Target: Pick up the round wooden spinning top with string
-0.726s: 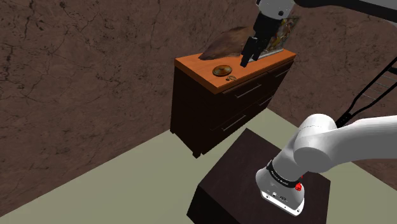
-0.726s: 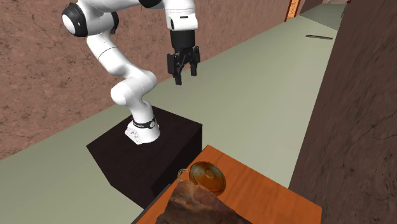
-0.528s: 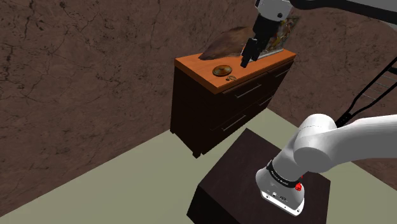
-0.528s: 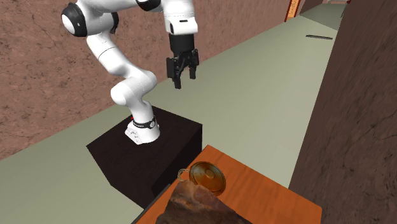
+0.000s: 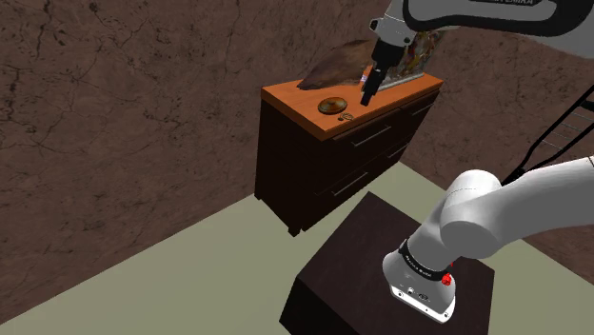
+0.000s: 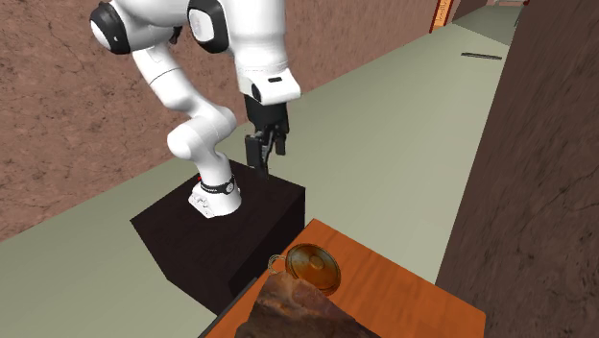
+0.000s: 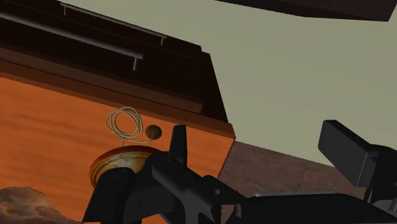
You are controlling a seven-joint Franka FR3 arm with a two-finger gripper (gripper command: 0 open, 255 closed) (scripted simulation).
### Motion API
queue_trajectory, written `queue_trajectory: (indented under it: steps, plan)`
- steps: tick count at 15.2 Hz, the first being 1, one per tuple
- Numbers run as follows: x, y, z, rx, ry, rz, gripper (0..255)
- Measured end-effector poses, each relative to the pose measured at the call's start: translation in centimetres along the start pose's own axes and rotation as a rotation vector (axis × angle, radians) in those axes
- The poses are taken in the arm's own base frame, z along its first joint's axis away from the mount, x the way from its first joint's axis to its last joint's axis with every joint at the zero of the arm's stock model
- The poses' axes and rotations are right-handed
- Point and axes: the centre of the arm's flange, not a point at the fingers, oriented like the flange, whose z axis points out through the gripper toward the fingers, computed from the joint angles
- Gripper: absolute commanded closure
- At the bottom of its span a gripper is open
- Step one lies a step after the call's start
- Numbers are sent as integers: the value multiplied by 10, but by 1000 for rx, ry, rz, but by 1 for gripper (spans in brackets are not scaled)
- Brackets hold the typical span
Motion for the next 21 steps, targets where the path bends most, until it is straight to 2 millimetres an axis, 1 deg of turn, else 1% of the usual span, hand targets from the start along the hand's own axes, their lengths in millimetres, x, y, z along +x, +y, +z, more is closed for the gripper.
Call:
queue_trajectory:
  steps: [2, 3, 5, 9, 13, 16, 21]
  plan:
    - [11, 22, 12, 7, -9, -52, 0]
    - [14, 32, 20, 11, -13, -78, 0]
    - [23, 54, 38, 18, -22, -130, 0]
    - [41, 95, 66, 34, -40, -233, 0]
    - [68, 134, 93, 47, -57, -334, 0]
    - [70, 141, 113, 51, -62, -358, 0]
    - [71, 142, 138, 50, -61, -362, 0]
